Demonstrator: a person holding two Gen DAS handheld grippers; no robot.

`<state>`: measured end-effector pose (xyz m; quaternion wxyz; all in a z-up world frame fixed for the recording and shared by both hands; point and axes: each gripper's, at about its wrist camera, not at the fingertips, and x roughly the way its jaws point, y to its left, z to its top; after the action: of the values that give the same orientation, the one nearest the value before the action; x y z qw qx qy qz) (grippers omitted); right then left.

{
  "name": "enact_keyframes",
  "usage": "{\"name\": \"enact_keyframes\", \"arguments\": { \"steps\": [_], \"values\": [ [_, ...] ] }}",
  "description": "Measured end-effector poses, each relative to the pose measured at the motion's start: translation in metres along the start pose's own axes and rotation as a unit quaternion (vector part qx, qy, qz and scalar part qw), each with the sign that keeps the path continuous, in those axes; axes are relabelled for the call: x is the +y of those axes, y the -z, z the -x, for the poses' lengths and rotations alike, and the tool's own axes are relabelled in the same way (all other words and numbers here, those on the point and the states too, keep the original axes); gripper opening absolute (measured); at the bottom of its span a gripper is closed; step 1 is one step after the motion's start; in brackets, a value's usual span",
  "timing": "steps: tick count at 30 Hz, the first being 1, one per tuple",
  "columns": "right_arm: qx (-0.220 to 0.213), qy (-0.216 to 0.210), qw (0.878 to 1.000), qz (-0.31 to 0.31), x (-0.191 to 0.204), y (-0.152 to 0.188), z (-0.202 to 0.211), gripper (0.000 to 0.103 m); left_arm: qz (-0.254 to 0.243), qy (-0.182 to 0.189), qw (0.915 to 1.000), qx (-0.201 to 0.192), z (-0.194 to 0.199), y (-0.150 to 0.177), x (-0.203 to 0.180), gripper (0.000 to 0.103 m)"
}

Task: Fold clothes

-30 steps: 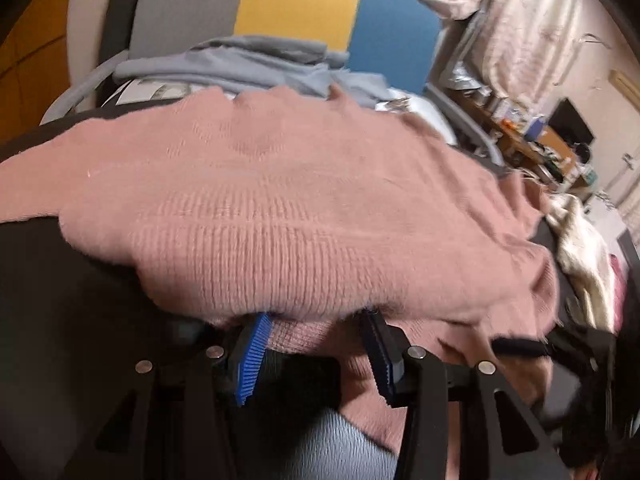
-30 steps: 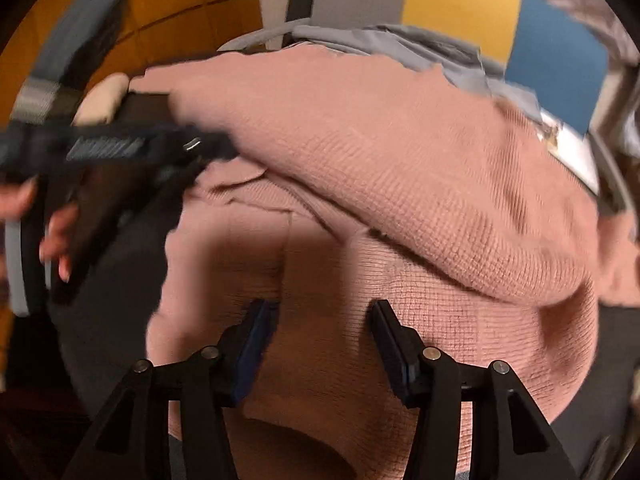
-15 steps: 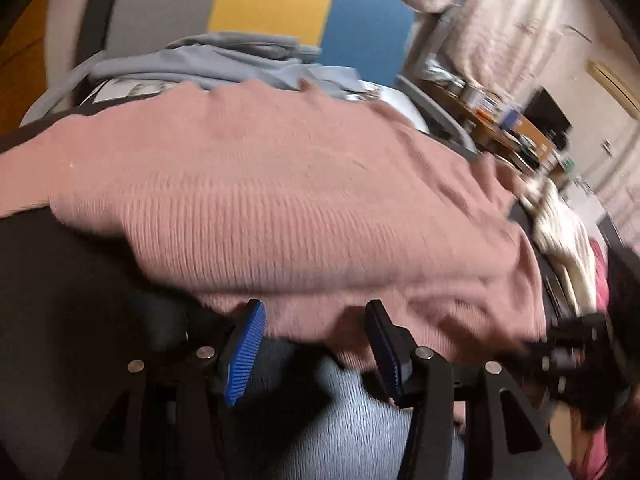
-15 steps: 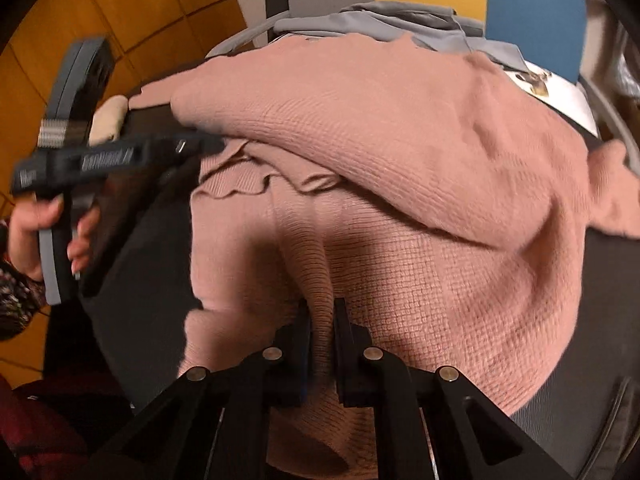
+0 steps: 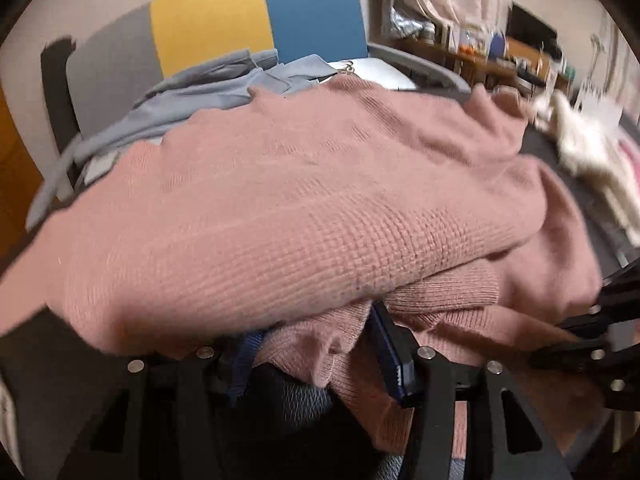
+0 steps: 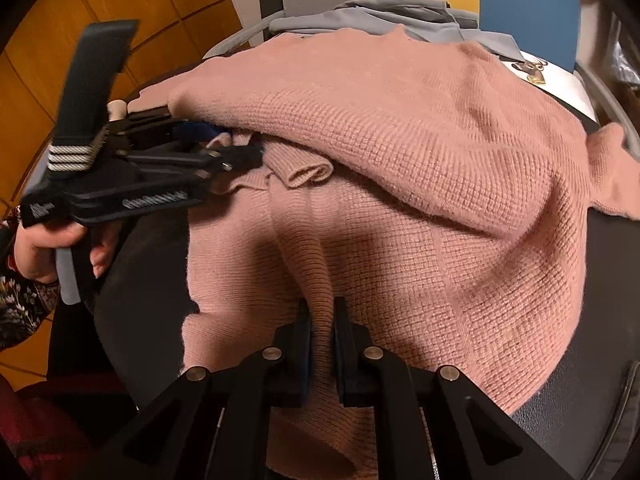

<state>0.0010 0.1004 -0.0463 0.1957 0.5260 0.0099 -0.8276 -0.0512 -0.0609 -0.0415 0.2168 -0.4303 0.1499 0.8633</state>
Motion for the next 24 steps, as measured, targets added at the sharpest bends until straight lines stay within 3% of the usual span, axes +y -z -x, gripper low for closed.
{"name": "enact_keyframes", "arguments": {
  "steps": [2, 7, 13, 24],
  "values": [
    [0.000, 0.004, 1.000, 0.001, 0.001, -0.001, 0.000, 0.010, 0.014, -0.001, 0.9999, -0.002, 0.000, 0.001, 0.001, 0.050],
    [0.000, 0.010, 1.000, 0.000, -0.001, -0.003, -0.002, 0.010, 0.028, -0.006, 0.9996, -0.007, 0.004, 0.004, 0.001, 0.019],
    [-0.001, 0.007, 1.000, -0.007, -0.005, -0.006, -0.002, 0.010, 0.038, -0.003, 0.9993, 0.002, 0.006, 0.002, 0.004, 0.014],
    [0.001, 0.005, 1.000, -0.015, 0.001, -0.001, 0.000, 0.010, 0.007, -0.004, 0.9999, 0.010, 0.039, 0.007, 0.009, 0.011]
  ]
}}
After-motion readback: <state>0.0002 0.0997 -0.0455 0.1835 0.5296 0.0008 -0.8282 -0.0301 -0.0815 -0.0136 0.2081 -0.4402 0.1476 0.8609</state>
